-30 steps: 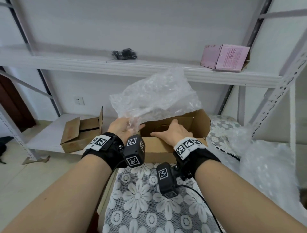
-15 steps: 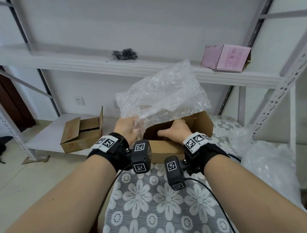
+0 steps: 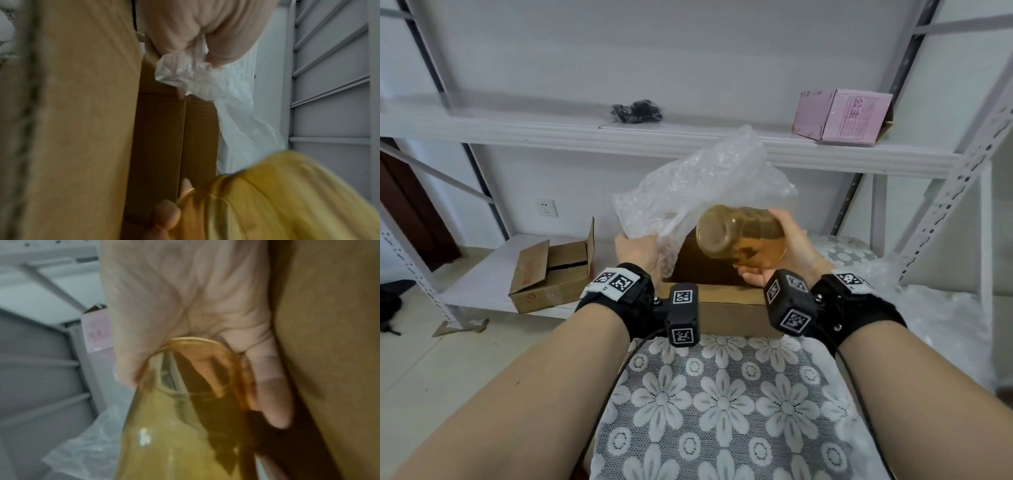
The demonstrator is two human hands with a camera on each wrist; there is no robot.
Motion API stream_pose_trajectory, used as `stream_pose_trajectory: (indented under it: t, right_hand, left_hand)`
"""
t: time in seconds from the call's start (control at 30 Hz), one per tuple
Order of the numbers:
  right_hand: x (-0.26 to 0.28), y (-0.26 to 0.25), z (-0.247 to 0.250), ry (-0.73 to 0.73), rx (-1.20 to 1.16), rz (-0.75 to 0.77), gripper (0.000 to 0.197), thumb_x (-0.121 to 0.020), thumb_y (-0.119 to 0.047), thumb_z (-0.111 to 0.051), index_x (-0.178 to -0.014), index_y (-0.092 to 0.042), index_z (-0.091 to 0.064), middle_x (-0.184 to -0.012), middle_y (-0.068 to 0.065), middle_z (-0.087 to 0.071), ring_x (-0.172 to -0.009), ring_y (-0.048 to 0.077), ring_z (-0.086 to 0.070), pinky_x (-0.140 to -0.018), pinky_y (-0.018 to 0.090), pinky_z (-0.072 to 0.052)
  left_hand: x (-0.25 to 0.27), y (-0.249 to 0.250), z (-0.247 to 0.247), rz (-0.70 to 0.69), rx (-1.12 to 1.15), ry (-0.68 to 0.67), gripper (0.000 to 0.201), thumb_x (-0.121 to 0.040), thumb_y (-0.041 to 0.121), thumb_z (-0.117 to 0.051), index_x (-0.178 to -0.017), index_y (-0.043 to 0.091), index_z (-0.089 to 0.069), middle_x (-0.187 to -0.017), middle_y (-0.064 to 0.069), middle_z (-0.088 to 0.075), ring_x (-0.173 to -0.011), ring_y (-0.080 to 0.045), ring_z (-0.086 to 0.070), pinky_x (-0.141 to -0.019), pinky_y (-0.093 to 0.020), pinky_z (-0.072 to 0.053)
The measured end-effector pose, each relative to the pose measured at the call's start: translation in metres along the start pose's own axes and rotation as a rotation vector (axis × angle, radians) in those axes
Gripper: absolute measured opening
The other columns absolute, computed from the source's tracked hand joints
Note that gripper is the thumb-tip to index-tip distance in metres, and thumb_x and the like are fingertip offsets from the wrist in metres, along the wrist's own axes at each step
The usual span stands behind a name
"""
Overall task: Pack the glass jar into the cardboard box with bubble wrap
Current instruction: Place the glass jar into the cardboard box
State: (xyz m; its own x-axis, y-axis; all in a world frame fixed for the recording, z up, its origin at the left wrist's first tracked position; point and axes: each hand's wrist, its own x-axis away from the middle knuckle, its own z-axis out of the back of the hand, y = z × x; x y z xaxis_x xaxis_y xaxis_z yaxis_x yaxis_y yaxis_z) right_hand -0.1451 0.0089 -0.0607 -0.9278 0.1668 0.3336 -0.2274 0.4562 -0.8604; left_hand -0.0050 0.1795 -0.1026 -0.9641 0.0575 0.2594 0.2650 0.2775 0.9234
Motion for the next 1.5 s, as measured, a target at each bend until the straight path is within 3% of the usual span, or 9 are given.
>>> stream_pose_trajectory:
  t: [0.17,0.27,0.4,0.57,0.73,0.87,1.1,1.23,1.5]
  right_hand:
    - [0.009,-0.005,0.007,-0.193,0.047,-0.025,0.072,-0.081,-0.067,-0.044,-0.121,-0.008,-0.06,-0.099,0.023,-0.062,-0.056,0.028,-0.067,-0.044,0.029,-0.057]
    - [0.008,-0.006,0.005,-0.336,-0.047,0.101,0.08,-0.076,-0.065,-0.053,-0.128,-0.005,-0.054,-0.109,0.026,-0.054,-0.058,0.028,-0.069,-0.046,0.031,-0.058]
    - [0.006,-0.009,-0.009,-0.26,-0.16,0.35,0.071,-0.08,-0.061,-0.048,-0.125,-0.008,-0.057,-0.11,0.018,-0.059,-0.08,0.027,-0.065,-0.057,0.033,-0.058]
    - [0.006,-0.008,-0.034,0.101,-0.023,0.751,0.067,-0.078,-0.054,-0.054,-0.126,-0.008,-0.051,-0.104,0.013,-0.066,-0.09,0.025,-0.069,-0.066,0.04,-0.058]
    - [0.01,-0.01,-0.058,0.354,0.271,1.094,0.075,-0.074,-0.045,-0.06,-0.139,-0.017,-0.035,-0.119,0.015,-0.054,-0.098,0.02,-0.061,-0.079,0.037,-0.058]
    - [0.009,-0.006,-0.063,0.489,0.824,1.306,0.083,-0.07,-0.034,-0.07,-0.142,-0.012,-0.035,-0.123,0.01,-0.043,-0.106,0.012,-0.046,-0.09,0.027,-0.051]
    - [0.0,0.007,-0.04,0.678,1.17,0.913,0.079,-0.071,-0.055,-0.063,-0.14,-0.029,-0.036,-0.121,0.007,-0.041,-0.113,0.021,-0.045,-0.09,0.031,-0.046]
    - [-0.004,0.011,-0.032,0.704,1.134,0.76,0.087,-0.074,-0.059,-0.062,-0.145,-0.027,-0.022,-0.131,0.007,-0.038,-0.12,0.022,-0.044,-0.091,0.03,-0.035]
    - [-0.005,0.012,-0.035,0.732,0.867,0.944,0.083,-0.077,-0.049,-0.064,-0.146,-0.027,-0.024,-0.122,0.004,-0.033,-0.118,0.02,-0.039,-0.095,0.027,-0.034]
  left_hand:
    - [0.013,0.003,-0.009,-0.154,-0.174,-0.04,0.074,-0.084,0.004,-0.062,-0.147,0.024,-0.03,-0.136,-0.014,-0.052,-0.111,-0.034,-0.06,-0.094,-0.042,-0.053]
    - [0.02,0.006,-0.01,-0.268,-0.404,-0.135,0.064,-0.094,0.0,-0.051,-0.15,0.017,-0.023,-0.116,0.004,-0.048,-0.07,-0.009,-0.058,-0.052,-0.017,-0.054]
    - [0.02,0.009,-0.009,-0.229,-0.577,-0.33,0.054,-0.097,0.006,-0.046,-0.144,0.022,-0.024,-0.068,-0.006,-0.055,-0.03,-0.007,-0.046,-0.029,-0.018,-0.034]
    - [0.028,0.015,-0.009,-0.343,-0.743,-0.336,0.019,-0.095,-0.001,-0.044,-0.105,0.015,-0.045,-0.084,-0.004,-0.054,-0.061,-0.011,-0.052,-0.044,-0.017,-0.046]
    - [0.035,0.012,-0.013,-0.432,-0.806,-0.366,0.046,-0.082,0.001,-0.062,-0.124,0.014,-0.047,-0.107,-0.004,-0.065,-0.093,-0.02,-0.063,-0.082,-0.032,-0.054]
    - [0.038,0.014,-0.019,-0.393,-0.838,-0.383,0.037,-0.084,0.008,-0.062,-0.116,0.017,-0.044,-0.094,0.001,-0.06,-0.086,-0.02,-0.063,-0.073,-0.033,-0.055]
    - [0.025,0.019,-0.009,-0.186,-0.601,-0.318,0.047,-0.085,0.003,-0.048,-0.131,-0.002,-0.045,-0.097,-0.014,-0.06,-0.063,-0.02,-0.061,-0.048,-0.026,-0.051]
    - [0.029,0.015,-0.006,-0.274,-0.584,-0.302,0.069,-0.088,0.028,-0.065,-0.145,0.013,-0.029,-0.141,-0.012,-0.045,-0.111,-0.026,-0.058,-0.092,-0.042,-0.052]
    - [0.03,0.018,-0.011,-0.314,-0.872,-0.407,0.043,-0.095,0.013,-0.051,-0.136,0.012,-0.038,-0.1,-0.009,-0.062,-0.055,-0.014,-0.05,-0.048,-0.025,-0.043]
